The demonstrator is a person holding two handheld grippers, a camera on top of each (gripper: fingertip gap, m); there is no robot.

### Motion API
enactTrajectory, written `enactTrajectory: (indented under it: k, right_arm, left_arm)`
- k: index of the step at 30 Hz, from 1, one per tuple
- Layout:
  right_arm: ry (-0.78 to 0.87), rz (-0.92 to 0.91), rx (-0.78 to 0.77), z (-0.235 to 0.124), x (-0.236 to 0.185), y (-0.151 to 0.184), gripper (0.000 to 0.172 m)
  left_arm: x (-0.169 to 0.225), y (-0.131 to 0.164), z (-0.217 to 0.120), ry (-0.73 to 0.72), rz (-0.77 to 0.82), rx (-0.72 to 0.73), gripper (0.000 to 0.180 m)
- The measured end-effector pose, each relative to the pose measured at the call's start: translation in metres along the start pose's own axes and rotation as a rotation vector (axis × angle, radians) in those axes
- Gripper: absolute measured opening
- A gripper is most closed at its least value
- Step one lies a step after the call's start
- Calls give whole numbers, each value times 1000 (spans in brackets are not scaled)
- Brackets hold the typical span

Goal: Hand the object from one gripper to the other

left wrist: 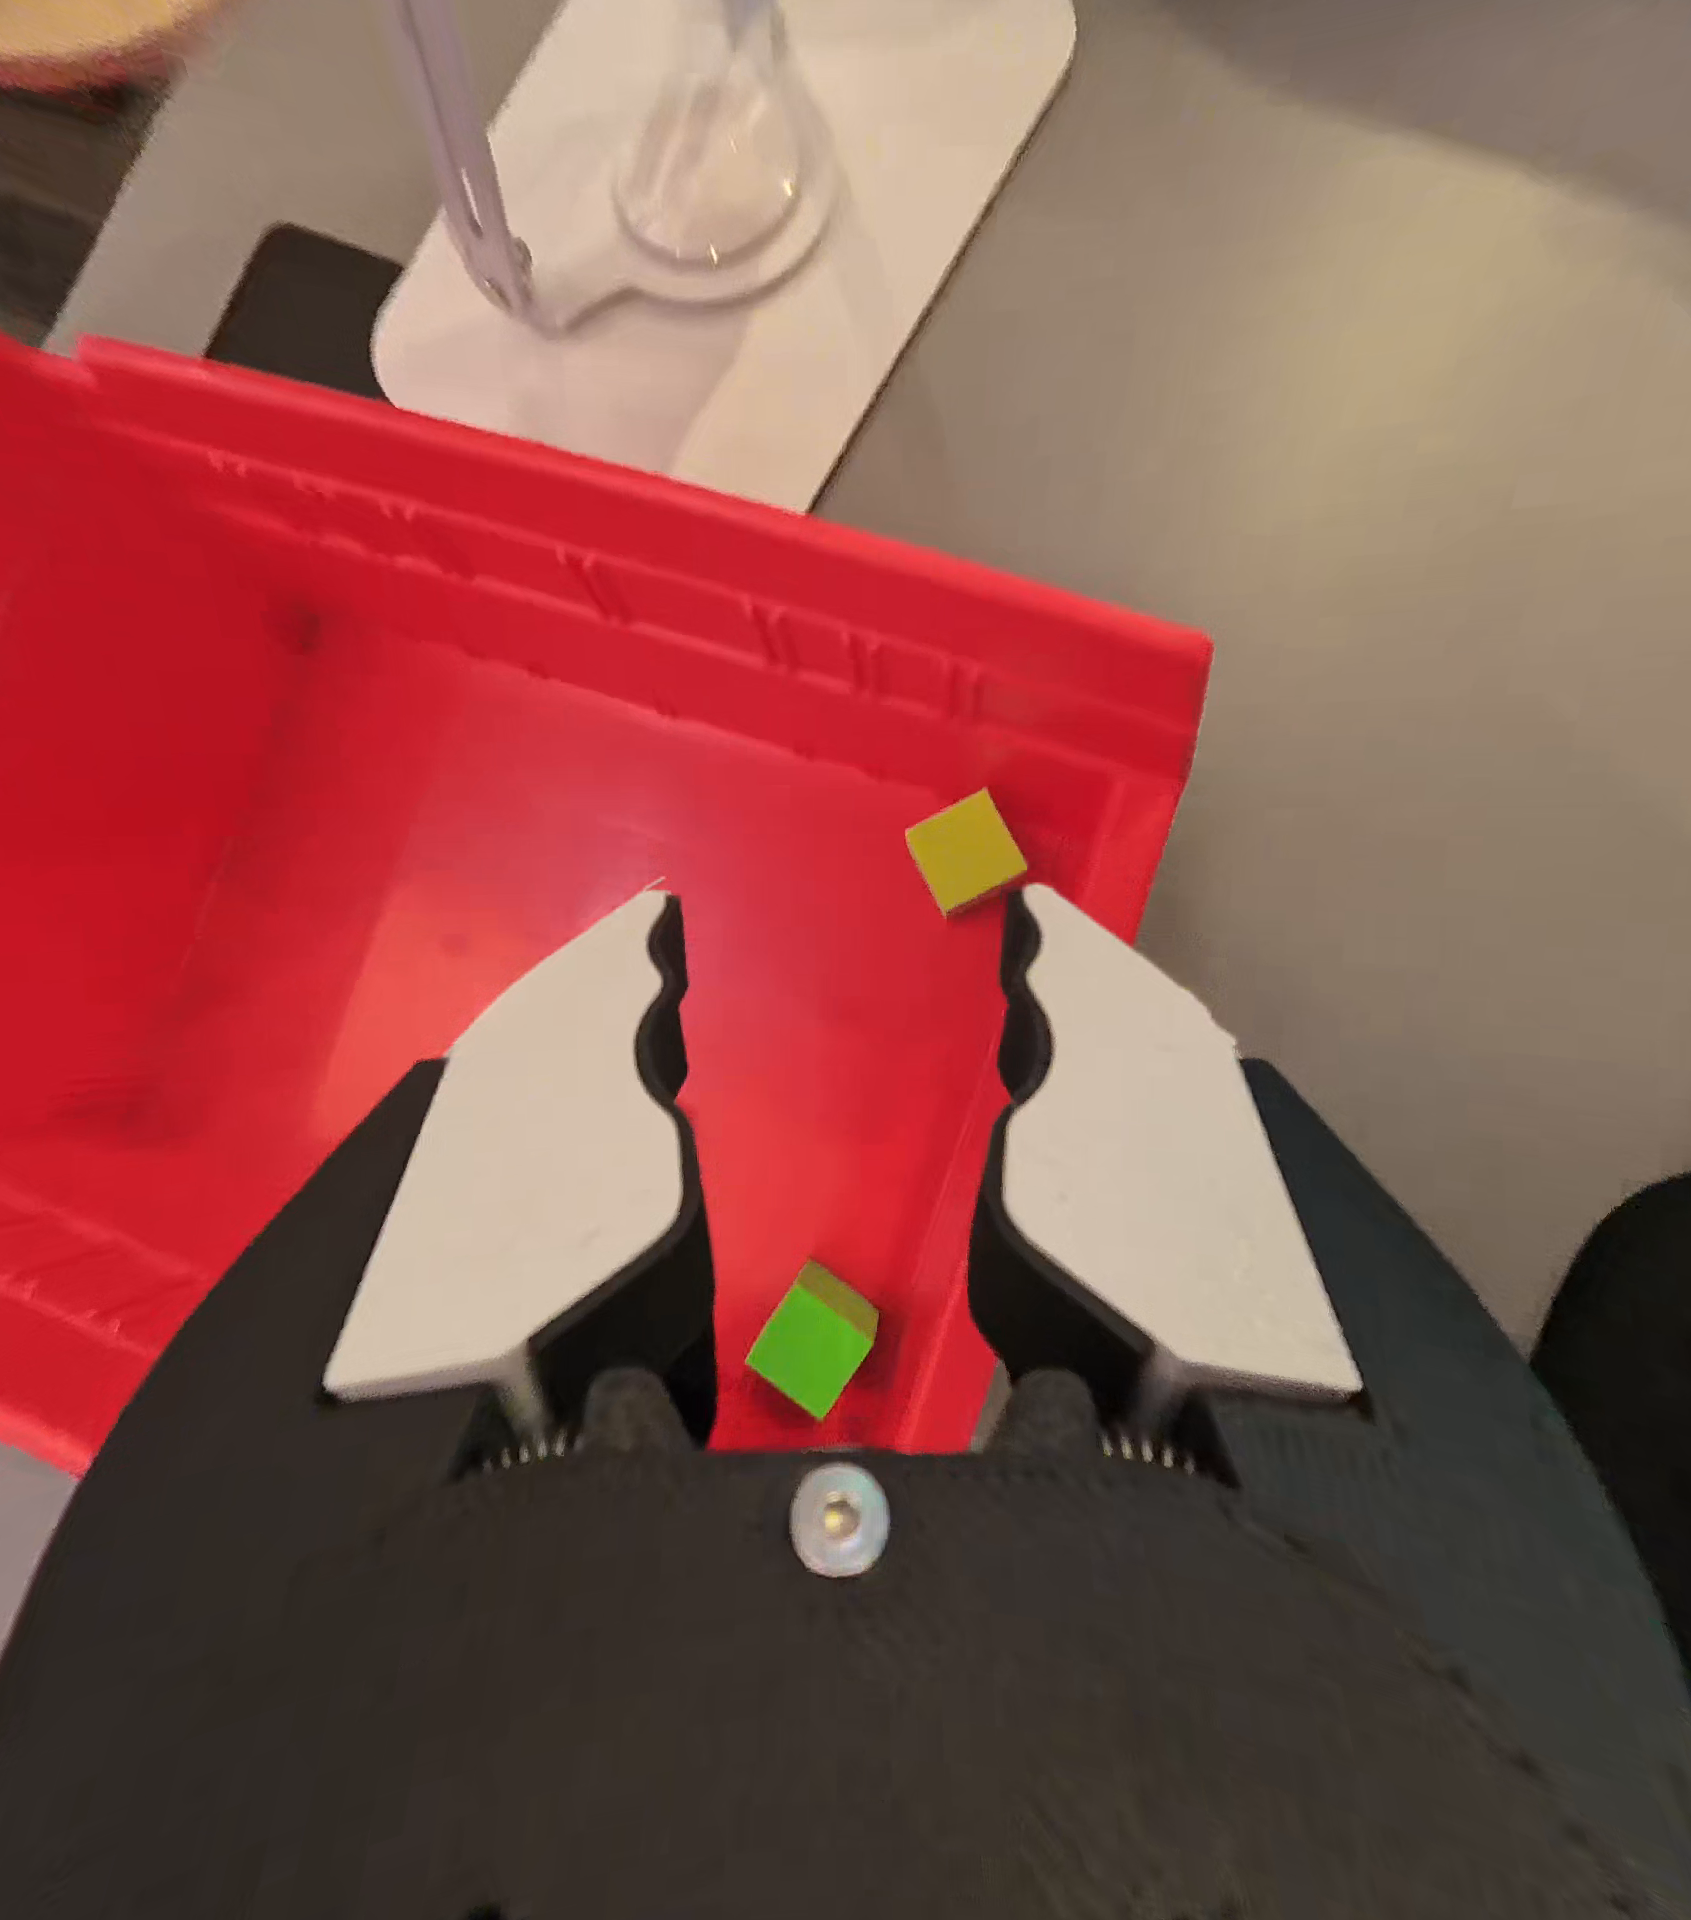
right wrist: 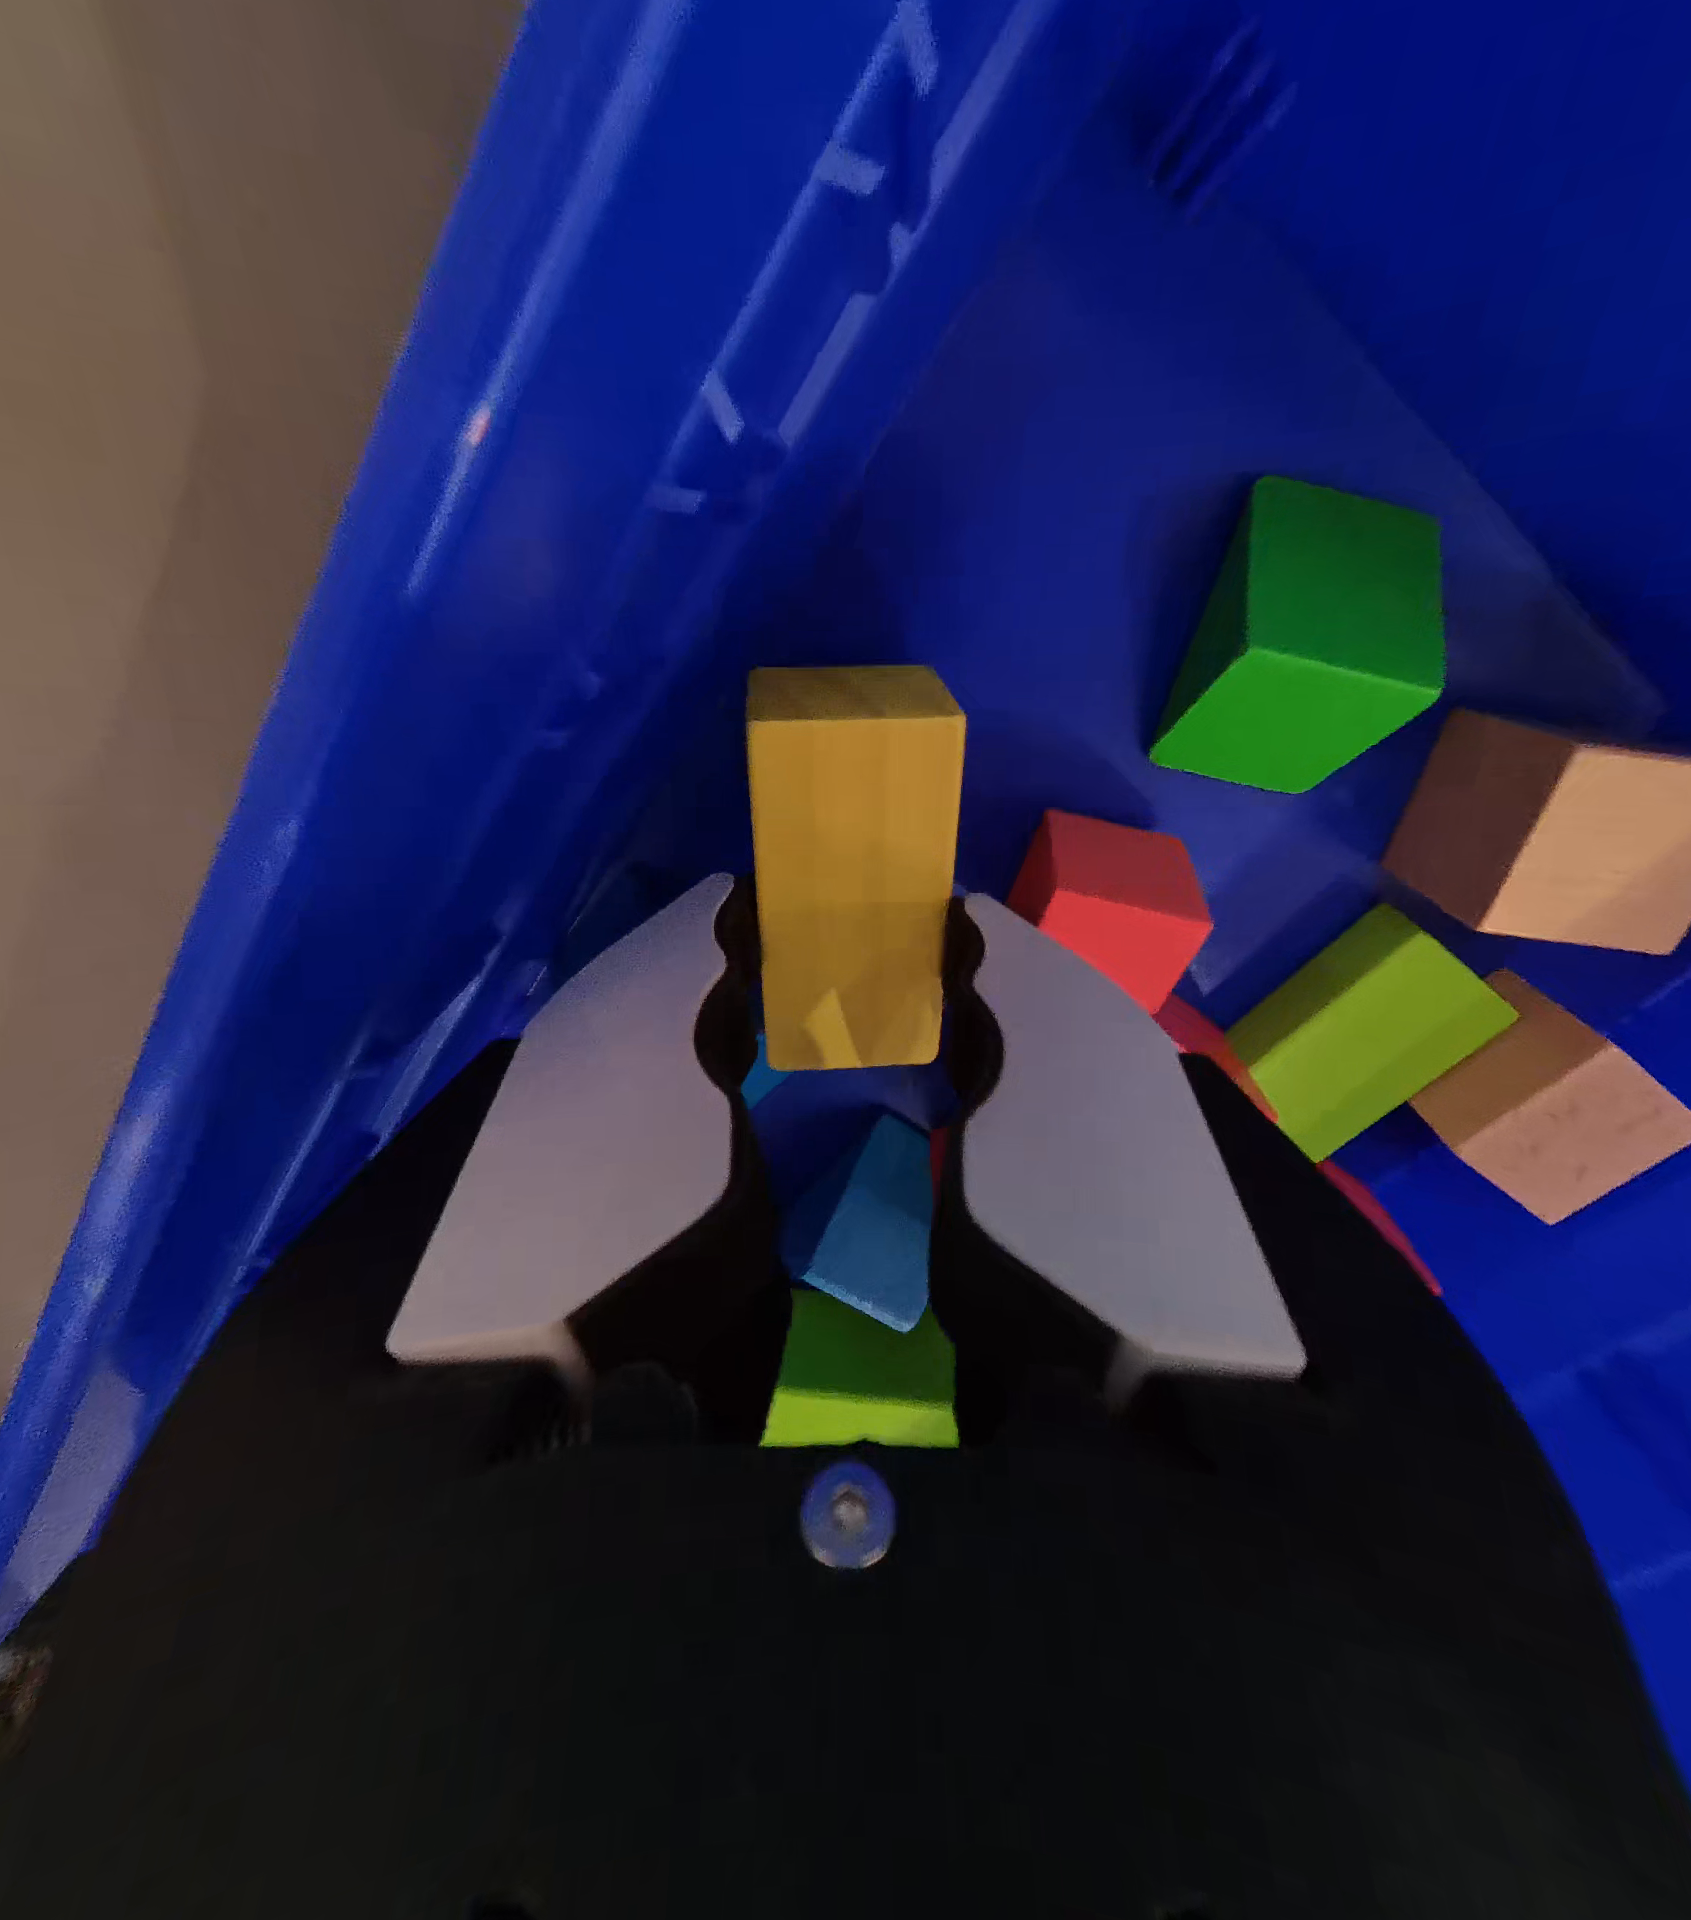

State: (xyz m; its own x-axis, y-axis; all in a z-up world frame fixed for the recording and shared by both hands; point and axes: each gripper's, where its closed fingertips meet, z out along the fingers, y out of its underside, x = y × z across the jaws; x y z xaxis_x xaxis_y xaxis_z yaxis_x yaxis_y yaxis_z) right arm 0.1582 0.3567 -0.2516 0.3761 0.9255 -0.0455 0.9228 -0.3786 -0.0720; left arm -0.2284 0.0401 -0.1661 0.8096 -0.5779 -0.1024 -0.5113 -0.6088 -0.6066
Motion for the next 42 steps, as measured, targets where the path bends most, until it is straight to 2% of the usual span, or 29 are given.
enactTrajectory:
  k: [6, 9, 14, 19, 21, 26, 29, 33, 37, 39, 42]
  right_arm:
    - [29, -3, -18, 3, 0, -2, 33]
    - [29, -13, -26, 8, -2, -1, 37]
    - [48, 1, 53, -6, -4, -3, 45]
    - [81, -12, 117, -25, -8, 7, 50]
    - [109, -18, 156, -36, -10, 10, 50]
    - [254, -66, 352, -90, -29, 12, 50]
    - [274, -196, 564, -135, -85, -2, 48]
    - [153, -424, 797, -164, -197, -33, 50]
    - [-21, -632, 940, -157, -317, -79, 53]
    - [-17, -694, 948, -139, -349, -108, 53]
    - [-126, -724, 996, -127, -382, -139, 54]
  left_arm:
    - [4, 24, 26, 21, 161, -197, 53]
    - [12, 34, 43, 84, 248, -285, 50]
    - [16, 37, 65, 184, 471, -319, 44]
    - [19, 42, 78, 273, 572, -367, 41]
    - [24, 44, 84, 307, 578, -367, 26]
    - [10, 30, 74, 229, 422, -251, 19]
    - [6, 11, 47, 181, 297, -98, 18]
    - [20, -28, 9, 165, 207, 147, 18]
    - [36, -56, -4, 178, 164, 286, 18]
    - [42, -66, -5, 192, 148, 336, 19]
    - [54, -82, -11, 230, 134, 407, 19]
